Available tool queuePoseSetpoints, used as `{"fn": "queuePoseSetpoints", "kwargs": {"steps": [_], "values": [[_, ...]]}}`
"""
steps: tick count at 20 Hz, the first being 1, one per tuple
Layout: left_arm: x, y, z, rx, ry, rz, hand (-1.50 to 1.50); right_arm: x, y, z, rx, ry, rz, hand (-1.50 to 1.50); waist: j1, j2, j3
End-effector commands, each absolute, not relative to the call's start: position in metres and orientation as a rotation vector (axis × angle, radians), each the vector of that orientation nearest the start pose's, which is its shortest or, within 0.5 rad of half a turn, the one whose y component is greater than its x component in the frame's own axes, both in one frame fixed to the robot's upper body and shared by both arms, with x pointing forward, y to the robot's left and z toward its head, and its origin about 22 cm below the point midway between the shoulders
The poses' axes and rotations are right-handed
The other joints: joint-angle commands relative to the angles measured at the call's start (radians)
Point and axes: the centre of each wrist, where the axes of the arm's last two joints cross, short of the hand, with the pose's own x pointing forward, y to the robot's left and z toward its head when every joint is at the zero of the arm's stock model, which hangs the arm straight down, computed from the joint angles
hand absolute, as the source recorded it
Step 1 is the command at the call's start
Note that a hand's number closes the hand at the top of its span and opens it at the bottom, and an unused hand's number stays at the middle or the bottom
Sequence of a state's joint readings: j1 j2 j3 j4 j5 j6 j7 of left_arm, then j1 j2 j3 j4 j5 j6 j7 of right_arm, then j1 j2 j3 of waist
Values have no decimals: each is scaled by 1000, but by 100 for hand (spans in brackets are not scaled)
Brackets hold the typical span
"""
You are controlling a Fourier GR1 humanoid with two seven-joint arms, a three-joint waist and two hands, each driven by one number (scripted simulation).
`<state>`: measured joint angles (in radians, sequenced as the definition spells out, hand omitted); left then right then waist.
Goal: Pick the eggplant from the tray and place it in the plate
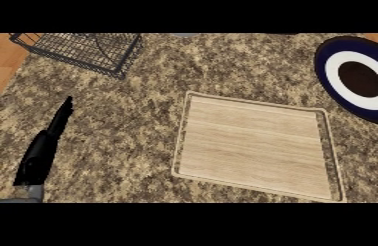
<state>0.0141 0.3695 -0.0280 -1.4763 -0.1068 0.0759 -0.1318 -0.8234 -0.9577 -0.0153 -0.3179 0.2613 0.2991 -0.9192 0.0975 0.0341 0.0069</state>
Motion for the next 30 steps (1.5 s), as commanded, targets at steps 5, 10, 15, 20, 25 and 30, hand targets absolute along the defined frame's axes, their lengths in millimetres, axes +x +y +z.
{"fn": "queuePoseSetpoints", "kwargs": {"steps": [5,10,15,20,25,30], "values": [[237,316,0,408,-1562,-350,0,363,-489,125,-304,-1695,759,150,-6,-2,-2],[239,314,1,412,-1570,-357,0,373,-477,121,-324,-1663,742,-150,-8,0,-1],[246,323,6,417,-1559,-359,0,375,-481,134,-215,-1792,561,-150,-26,-2,-1],[242,319,3,415,-1580,-338,0,359,-502,136,-227,-1846,258,-150,-20,4,2],[239,324,7,429,-1582,-345,0,327,-535,136,-226,-1792,108,-150,-18,9,6],[240,328,9,435,-1584,-324,0,316,-546,138,-126,-1843,-31,-150,-21,16,11]]}}
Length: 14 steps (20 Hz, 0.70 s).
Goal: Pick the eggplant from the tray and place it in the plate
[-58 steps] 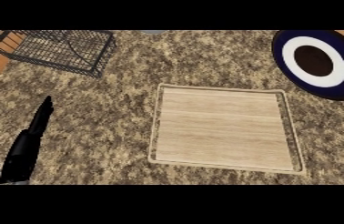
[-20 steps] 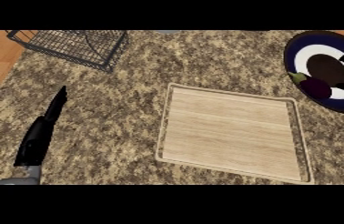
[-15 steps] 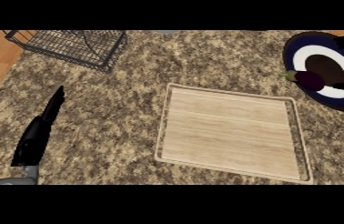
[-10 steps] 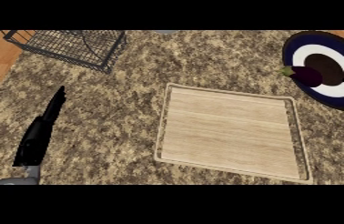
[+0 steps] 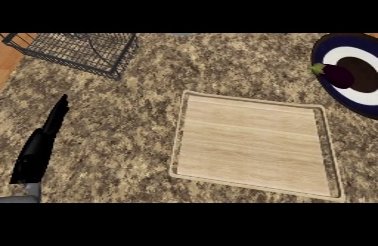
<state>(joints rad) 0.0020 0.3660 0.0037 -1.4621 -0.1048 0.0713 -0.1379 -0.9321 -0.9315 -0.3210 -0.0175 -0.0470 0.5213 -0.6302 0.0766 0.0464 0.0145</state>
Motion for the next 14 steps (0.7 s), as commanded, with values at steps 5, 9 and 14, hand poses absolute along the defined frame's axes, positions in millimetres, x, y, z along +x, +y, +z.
{"fn": "queuePoseSetpoints", "kwargs": {"steps": [5,9,14], "values": [[243,323,10,411,-1594,-328,0,310,-553,143,-102,-1909,-70,-150,-7,9,8],[241,326,11,424,-1598,-319,0,303,-559,144,-135,-1922,-42,-150,1,12,12],[237,319,3,408,-1585,-317,0,292,-568,148,-137,-1905,-49,-150,-2,14,11]]}}
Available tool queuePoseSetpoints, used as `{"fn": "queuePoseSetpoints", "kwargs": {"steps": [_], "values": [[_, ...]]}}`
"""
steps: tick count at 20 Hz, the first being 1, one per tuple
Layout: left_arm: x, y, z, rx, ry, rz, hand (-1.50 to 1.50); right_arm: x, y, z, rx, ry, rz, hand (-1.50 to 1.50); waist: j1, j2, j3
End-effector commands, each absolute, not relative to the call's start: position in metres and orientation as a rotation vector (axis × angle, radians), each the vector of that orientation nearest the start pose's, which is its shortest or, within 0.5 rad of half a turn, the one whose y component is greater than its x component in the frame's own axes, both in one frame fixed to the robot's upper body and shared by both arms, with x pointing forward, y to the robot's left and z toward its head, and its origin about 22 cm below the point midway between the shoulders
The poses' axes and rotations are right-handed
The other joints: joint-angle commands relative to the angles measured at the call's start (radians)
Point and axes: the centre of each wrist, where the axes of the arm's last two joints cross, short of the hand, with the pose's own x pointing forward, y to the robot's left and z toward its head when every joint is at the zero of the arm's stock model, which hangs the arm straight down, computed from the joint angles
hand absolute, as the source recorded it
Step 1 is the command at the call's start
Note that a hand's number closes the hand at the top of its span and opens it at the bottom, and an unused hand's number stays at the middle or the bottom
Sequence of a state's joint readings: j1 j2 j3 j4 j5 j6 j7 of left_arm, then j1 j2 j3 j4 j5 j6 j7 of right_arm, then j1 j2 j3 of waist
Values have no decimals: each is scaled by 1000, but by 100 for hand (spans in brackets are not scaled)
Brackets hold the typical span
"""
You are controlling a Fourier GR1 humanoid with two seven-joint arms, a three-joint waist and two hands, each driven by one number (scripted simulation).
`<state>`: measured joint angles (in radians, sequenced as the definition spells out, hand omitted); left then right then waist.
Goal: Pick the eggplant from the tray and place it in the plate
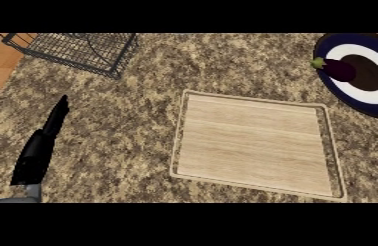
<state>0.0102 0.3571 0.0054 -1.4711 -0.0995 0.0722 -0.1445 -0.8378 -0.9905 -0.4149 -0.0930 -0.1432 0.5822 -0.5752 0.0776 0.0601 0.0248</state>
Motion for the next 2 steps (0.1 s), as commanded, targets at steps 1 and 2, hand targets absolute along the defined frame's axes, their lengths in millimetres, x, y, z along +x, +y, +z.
{"fn": "queuePoseSetpoints", "kwargs": {"steps": [1,2], "values": [[236,319,2,408,-1595,-321,0,293,-567,143,-144,-1905,-53,-150,0,5,3],[236,322,3,416,-1592,-326,0,289,-570,147,-155,-1905,-48,-150,-1,3,2]]}}
